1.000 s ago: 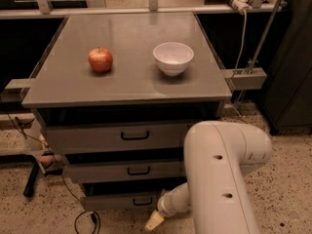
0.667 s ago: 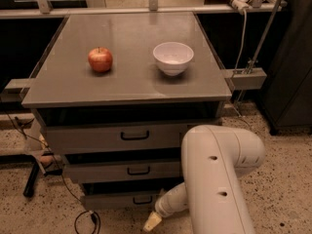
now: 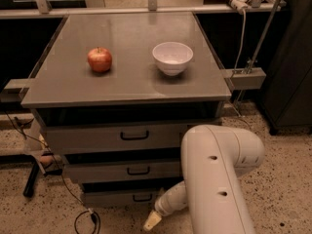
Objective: Open bottom drawer
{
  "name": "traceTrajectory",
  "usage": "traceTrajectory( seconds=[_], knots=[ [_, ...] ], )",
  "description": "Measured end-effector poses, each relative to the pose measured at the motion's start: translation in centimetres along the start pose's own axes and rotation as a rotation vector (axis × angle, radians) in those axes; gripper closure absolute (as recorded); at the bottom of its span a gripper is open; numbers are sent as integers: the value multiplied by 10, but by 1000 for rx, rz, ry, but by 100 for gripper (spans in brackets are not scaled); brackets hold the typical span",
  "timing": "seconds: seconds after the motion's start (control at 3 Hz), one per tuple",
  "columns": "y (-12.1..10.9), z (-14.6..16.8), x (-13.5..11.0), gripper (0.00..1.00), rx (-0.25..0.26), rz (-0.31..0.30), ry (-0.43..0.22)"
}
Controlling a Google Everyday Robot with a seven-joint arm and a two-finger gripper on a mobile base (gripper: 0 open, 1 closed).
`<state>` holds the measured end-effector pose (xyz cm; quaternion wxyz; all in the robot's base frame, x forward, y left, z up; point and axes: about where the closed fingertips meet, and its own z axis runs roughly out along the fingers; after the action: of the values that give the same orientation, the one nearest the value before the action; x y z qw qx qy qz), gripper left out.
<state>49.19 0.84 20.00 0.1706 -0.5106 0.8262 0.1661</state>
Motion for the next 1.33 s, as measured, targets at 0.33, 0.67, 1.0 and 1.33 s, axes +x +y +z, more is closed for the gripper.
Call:
traceTrajectory(
  seconds=[0.33, 0.67, 1.0, 1.33],
  knots=[
    [-4, -1, -1, 0, 1, -20, 5],
    [-14, -18, -13, 0, 29, -50, -13],
    [-25, -25, -28, 0, 42, -59, -48],
    [-26, -13, -27, 0, 33, -57, -39]
  ],
)
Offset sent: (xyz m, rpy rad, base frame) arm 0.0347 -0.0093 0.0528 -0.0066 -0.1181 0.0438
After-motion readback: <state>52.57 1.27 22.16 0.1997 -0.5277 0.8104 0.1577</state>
